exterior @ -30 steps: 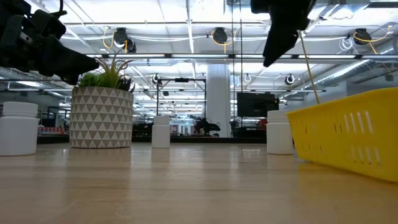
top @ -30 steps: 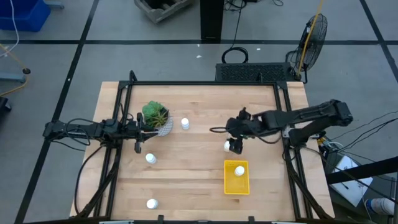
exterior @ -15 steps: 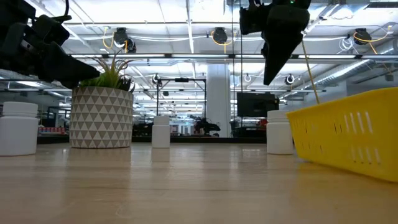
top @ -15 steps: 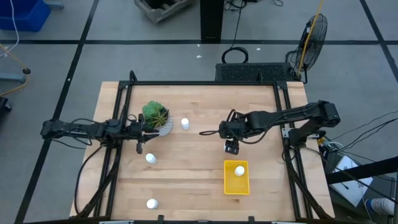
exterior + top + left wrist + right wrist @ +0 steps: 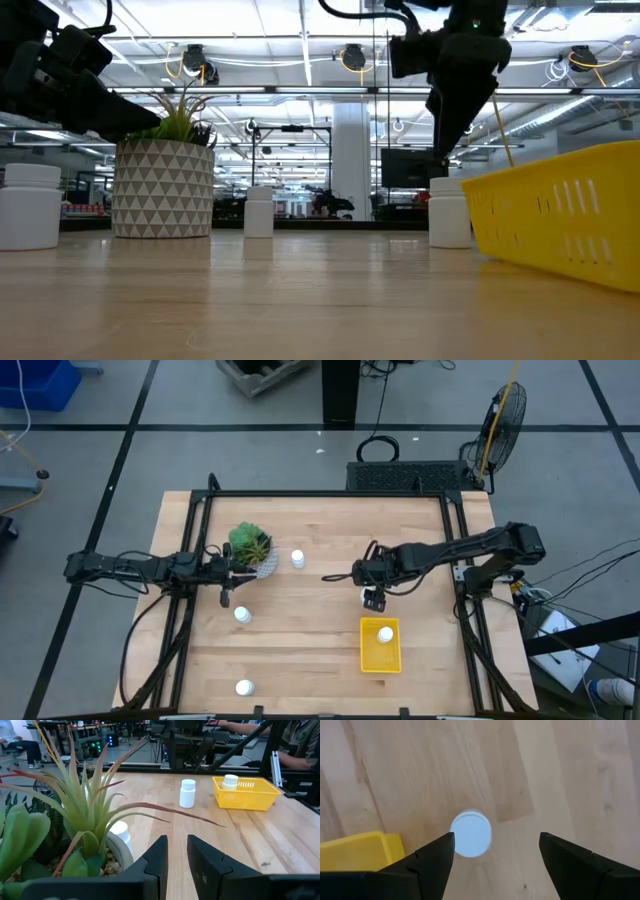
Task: Pick and place pill bottles into a basket
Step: Put the pill bottle into the basket
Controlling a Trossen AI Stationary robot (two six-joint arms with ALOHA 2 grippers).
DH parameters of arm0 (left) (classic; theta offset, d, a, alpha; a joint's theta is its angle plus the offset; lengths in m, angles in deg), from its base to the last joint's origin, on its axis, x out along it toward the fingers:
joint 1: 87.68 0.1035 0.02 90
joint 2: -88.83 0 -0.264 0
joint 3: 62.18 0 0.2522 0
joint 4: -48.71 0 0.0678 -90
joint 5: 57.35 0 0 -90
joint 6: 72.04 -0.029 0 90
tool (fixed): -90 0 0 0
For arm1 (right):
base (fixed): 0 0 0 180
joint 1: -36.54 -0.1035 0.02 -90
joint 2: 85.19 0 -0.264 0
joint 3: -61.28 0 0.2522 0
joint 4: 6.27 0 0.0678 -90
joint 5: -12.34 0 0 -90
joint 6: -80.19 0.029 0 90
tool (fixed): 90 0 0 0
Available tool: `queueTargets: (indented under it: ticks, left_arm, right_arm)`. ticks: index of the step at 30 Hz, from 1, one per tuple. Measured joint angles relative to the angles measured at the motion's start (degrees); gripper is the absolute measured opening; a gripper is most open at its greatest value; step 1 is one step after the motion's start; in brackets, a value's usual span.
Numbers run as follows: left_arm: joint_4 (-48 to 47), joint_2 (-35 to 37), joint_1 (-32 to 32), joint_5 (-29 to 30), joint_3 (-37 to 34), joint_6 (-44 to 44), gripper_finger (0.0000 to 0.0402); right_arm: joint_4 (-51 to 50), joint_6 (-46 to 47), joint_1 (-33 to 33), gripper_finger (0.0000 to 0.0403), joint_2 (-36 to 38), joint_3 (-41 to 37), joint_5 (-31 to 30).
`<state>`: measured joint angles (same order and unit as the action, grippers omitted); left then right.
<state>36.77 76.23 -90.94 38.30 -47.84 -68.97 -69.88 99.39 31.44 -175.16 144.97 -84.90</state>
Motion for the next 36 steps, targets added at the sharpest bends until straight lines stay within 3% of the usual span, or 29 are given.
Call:
queueTargets:
  ticks: [17, 36]
  left_arm:
    - [0.1, 0.0, 0.0, 0.0, 0.0, 0.1, 0.0076]
    - [0.1, 0.0, 0.0, -0.1, 0.0, 0.2, 0.0077]
  right_arm:
    - [8.8, 2.2, 0.0, 0.0281, 0.0, -7.0, 4.6]
    - [11.1, 1.4, 0.0, 0.0281, 0.0, -7.3, 4.3]
